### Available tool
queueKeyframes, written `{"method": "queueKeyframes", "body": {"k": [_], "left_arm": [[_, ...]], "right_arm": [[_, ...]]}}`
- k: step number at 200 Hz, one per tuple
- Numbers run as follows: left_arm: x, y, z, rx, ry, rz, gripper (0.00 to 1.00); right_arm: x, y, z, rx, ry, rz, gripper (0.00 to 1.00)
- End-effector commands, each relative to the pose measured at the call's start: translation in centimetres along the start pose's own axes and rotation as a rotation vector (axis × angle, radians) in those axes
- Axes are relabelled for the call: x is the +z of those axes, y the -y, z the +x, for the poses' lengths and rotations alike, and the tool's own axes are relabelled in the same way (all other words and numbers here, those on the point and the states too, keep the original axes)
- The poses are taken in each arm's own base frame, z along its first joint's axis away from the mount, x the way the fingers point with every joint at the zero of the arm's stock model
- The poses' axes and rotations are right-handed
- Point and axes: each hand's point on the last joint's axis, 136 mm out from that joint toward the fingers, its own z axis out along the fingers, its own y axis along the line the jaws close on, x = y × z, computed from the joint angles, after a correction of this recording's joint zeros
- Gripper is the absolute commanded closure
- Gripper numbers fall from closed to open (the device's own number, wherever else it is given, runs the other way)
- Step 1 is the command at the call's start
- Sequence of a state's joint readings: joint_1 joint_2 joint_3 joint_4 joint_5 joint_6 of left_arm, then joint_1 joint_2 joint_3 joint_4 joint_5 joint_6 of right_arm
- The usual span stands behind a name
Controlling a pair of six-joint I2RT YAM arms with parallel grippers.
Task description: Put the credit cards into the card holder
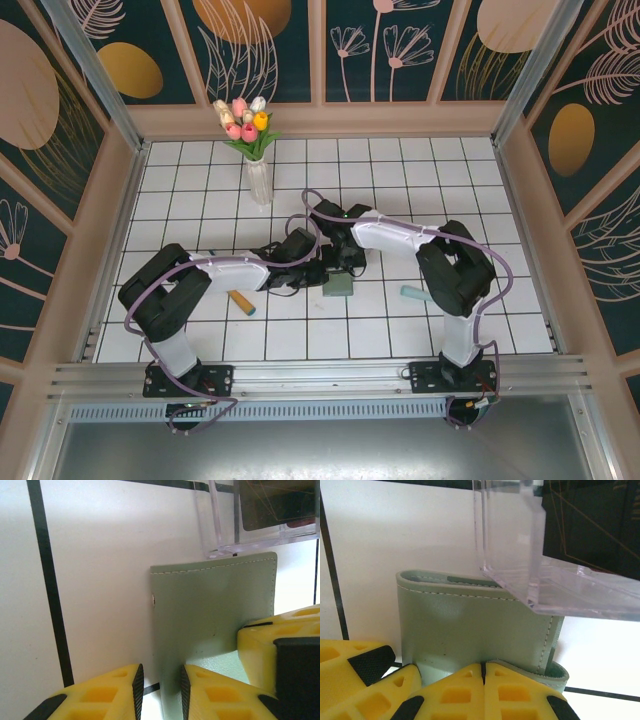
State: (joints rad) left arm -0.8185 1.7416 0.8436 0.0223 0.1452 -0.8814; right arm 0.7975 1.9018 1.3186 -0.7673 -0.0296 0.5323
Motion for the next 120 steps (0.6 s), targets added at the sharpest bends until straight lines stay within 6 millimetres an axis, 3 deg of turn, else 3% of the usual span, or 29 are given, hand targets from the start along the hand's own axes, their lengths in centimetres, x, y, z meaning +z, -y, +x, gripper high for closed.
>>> {"method": "queueKeyframes", "body": {"k": [1,70,120], "left_arm": [[0.6,-0.3,0.9,0.021,-0.012,-0.021,0.71],[0.5,-0.3,0.9,0.022,-0.014,-0.021,0.71],[0.5,-0.3,0.8,0.021,-0.013,-0.022,0.71]], "right_arm": [[-1.2,-3.1,-0.8,-0.011,0.030,-0.103,1.00],[-1.1,-3.9,-0.6,0.003,0.043,-0.172,1.00],[-3.8,-3.7,-1.8,0.026,0.118,-0.181,1.00]]}}
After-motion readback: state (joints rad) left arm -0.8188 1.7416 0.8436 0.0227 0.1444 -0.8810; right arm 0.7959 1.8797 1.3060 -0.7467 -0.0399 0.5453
